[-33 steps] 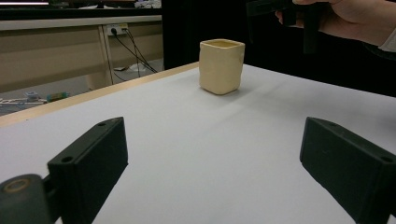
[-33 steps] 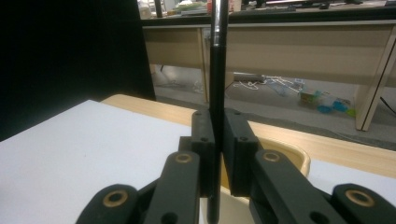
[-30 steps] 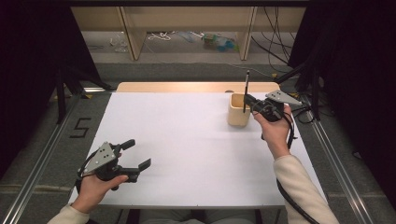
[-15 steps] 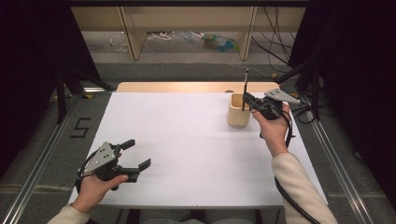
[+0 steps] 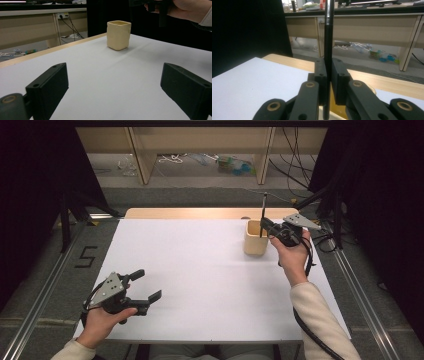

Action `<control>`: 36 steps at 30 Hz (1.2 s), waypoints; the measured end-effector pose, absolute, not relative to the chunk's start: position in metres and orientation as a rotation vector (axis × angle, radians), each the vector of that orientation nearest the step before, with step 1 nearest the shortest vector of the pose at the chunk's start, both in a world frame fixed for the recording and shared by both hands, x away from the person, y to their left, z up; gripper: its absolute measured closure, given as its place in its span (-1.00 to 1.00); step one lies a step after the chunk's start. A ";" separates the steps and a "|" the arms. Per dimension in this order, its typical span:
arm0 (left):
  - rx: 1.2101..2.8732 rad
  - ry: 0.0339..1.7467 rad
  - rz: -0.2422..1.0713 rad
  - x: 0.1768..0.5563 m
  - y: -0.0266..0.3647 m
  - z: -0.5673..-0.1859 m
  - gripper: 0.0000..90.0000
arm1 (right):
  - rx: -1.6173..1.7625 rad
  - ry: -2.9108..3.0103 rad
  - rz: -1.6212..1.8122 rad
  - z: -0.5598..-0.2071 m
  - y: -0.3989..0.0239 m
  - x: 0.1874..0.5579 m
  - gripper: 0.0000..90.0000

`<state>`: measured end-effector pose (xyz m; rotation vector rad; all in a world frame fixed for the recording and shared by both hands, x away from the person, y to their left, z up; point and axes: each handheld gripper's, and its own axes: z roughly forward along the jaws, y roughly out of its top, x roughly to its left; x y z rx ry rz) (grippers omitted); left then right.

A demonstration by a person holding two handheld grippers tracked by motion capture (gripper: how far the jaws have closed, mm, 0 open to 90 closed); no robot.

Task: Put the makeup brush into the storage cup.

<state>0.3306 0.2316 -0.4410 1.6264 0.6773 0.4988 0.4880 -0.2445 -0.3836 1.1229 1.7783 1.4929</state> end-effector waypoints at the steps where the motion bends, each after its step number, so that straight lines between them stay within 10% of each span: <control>1: 1.635 0.683 0.503 0.330 0.232 -0.440 -0.84 | 1.121 1.777 1.495 -0.384 -0.245 0.488 0.87; 36: 1.637 0.681 0.504 0.330 0.232 -0.441 -0.84 | 1.115 1.744 1.511 -0.384 -0.239 0.500 0.87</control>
